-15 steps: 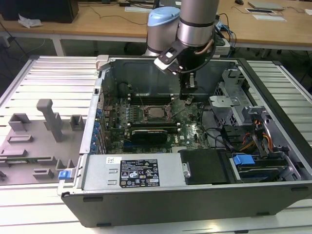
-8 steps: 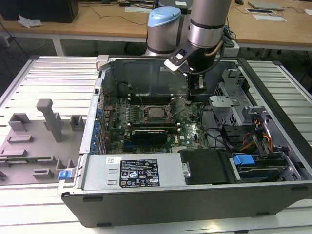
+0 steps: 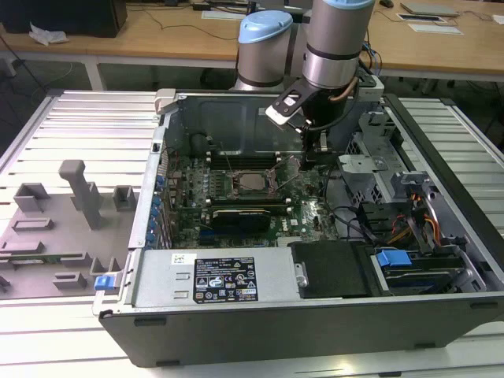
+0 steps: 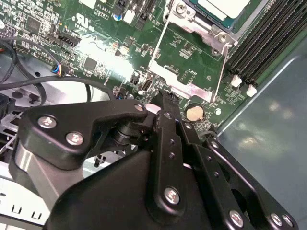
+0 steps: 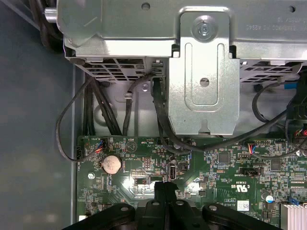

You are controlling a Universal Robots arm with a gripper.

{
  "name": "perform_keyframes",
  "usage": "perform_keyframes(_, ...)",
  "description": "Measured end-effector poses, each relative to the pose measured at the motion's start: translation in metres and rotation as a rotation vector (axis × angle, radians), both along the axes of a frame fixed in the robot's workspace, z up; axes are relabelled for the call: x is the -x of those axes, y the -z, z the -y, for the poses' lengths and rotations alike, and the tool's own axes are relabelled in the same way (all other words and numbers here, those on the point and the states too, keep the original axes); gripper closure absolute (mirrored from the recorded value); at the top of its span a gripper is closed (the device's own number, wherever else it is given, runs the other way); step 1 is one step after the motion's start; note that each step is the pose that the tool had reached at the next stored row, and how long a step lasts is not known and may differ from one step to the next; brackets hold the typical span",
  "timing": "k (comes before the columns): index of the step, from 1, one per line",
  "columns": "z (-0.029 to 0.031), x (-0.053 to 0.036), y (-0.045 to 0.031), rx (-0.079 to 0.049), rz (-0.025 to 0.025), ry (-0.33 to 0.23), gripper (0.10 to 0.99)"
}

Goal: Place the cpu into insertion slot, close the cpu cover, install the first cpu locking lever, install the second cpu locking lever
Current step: 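Close the cpu cover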

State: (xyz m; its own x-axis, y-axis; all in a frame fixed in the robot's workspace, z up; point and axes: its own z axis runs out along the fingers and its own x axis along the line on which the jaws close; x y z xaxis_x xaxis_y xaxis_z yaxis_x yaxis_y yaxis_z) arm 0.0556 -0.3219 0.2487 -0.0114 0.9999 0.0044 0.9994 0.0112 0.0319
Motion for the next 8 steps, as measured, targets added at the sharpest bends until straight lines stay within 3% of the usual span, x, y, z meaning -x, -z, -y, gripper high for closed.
perform_keyframes(2, -0.0001, -0.0001, 0.0003, -0.001, -0.0021, 0.000, 0.980)
perform_keyframes(3, -0.0001, -0.0001, 0.0004, -0.003, -0.0095, 0.000, 0.980)
perform_keyframes(4, -0.0001, -0.0003, 0.0005, -0.006, -0.0251, 0.000, 0.980)
perform_keyframes(5, 0.0000, -0.0006, 0.0007, -0.010, -0.0483, 0.000, 0.980)
perform_keyframes(6, -0.0001, -0.0010, 0.0009, -0.013, -0.0655, 0.000, 0.980)
perform_keyframes(7, 0.0000, -0.0012, 0.0009, -0.015, -0.0792, 0.000, 0.980)
perform_keyframes(8, 0.0000, -0.0017, 0.0011, -0.019, -0.1059, 0.000, 0.980)
